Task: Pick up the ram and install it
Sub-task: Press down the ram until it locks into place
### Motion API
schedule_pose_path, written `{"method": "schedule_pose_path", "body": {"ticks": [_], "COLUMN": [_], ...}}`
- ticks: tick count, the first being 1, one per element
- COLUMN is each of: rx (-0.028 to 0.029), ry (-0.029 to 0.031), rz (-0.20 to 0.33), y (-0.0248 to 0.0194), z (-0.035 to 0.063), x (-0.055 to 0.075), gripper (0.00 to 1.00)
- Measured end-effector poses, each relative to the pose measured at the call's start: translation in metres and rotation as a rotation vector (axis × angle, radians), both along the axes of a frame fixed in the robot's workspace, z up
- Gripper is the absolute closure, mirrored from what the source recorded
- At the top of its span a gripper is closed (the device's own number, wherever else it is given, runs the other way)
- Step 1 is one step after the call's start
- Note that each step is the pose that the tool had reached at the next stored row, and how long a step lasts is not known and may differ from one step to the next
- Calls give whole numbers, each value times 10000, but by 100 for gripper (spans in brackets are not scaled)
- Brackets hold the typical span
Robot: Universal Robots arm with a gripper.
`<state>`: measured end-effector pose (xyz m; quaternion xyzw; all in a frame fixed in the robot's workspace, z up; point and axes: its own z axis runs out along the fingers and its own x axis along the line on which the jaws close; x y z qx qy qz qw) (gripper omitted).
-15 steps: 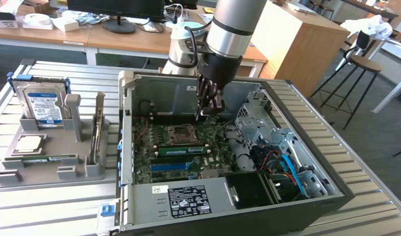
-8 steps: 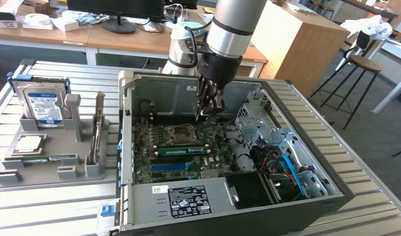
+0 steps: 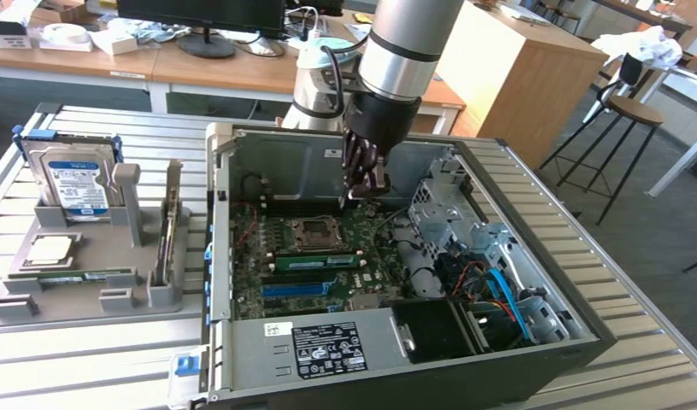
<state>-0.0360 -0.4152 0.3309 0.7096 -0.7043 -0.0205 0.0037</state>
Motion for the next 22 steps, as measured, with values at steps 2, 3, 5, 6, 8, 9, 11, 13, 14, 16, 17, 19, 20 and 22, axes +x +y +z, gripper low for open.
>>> {"method": "schedule_pose_path", "body": {"ticks": [2,3,5,6,8,9,11,13,14,16,17,19,20,22], "rx": [0,0,0,0,0,0,-2,-1,0,-1,-1,0,0,0], "ry": [0,0,-1,0,0,0,1,0,0,0,0,0,0,0], "rz": [0,0,1,0,0,0,2,0,1,0,-1,0,0,1], "y": [0,0,0,0,0,0,-1,0,0,0,0,0,0,0], "z": [0,0,0,0,0,0,0,0,-1,-2,-2,-3,-4,-5], "x": [0,0,0,0,0,0,14,39,50,74,88,124,143,185], "gripper": [90,90,90,90,90,90,90,90,90,90,90,90,90,90]}}
